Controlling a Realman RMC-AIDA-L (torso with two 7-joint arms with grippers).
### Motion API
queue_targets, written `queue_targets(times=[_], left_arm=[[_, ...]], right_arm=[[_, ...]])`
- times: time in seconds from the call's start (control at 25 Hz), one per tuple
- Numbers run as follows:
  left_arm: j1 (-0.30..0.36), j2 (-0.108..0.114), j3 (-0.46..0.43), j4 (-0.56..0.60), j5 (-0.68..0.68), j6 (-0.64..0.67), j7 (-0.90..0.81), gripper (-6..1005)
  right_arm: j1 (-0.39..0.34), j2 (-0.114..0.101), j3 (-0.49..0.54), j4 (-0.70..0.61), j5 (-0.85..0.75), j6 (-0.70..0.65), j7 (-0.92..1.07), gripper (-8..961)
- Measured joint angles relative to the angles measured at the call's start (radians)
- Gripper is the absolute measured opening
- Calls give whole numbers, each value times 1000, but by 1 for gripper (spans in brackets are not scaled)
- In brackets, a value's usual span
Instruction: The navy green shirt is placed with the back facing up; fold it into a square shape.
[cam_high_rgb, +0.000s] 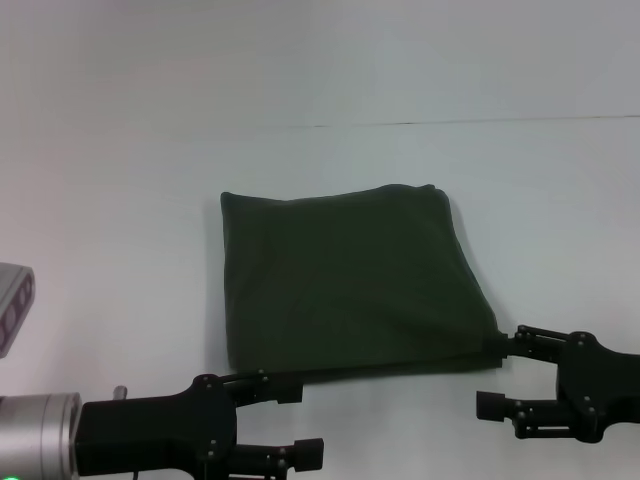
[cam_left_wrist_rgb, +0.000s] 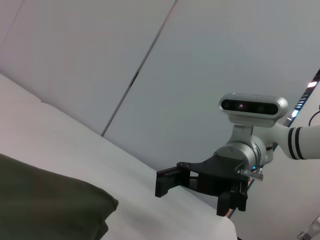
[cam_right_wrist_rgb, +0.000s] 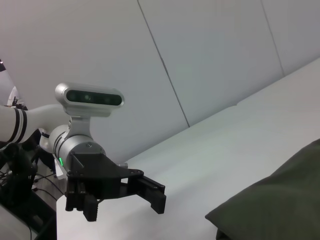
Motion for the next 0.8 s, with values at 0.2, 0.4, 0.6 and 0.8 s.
queue_targets(times=[0.2, 0.4, 0.6, 0.8], left_arm=[[-2, -1, 0, 1, 0, -3, 0, 905], [-3, -1, 0, 1, 0, -3, -1, 906], [-3, -2, 0, 1, 0, -3, 3, 907], [-3, -2, 0, 0, 0, -3, 4, 907]], right_arm=[[7, 0, 0, 0, 1, 3, 13, 898], [14, 0, 0, 0, 2, 3, 27, 898], [15, 2, 5, 0, 3, 1, 27, 898], [15, 5, 6, 0, 5, 3, 26, 898]])
